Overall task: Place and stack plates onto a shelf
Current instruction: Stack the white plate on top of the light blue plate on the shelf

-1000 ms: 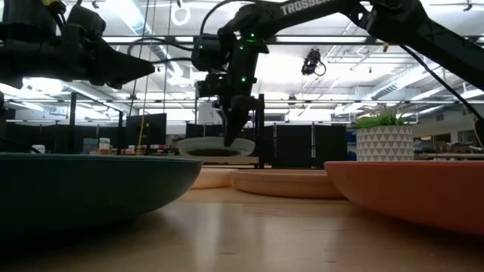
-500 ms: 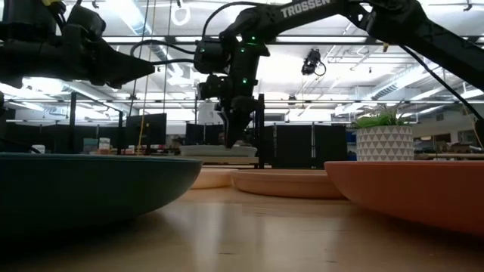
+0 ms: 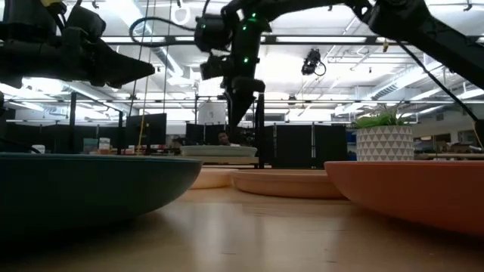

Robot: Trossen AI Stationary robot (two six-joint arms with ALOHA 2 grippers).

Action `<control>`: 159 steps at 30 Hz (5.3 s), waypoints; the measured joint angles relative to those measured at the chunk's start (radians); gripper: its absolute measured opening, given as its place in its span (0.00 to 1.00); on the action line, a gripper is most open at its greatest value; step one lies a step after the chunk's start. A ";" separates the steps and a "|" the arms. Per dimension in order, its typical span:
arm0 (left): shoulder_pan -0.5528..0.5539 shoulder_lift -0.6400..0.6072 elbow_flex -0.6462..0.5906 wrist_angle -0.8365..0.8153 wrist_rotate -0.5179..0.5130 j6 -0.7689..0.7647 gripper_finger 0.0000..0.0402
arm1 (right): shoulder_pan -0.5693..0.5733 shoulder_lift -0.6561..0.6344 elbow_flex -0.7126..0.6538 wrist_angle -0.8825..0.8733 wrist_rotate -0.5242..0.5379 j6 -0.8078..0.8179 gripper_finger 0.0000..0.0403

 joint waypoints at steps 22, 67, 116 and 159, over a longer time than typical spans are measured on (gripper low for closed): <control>0.000 0.000 0.000 -0.041 0.000 -0.016 0.29 | 0.110 -0.431 -0.233 0.087 -0.162 0.218 0.30; -0.001 0.627 0.787 -0.879 0.077 -0.334 0.29 | 0.048 -1.097 -1.931 1.838 -0.183 0.174 0.30; -0.213 1.292 1.258 -1.332 0.174 -0.883 0.28 | 0.041 -1.082 -2.110 2.237 -0.168 0.082 0.30; 0.013 1.296 1.878 -2.152 -0.103 -0.202 0.04 | 0.041 -1.082 -2.110 2.210 -0.168 0.127 0.30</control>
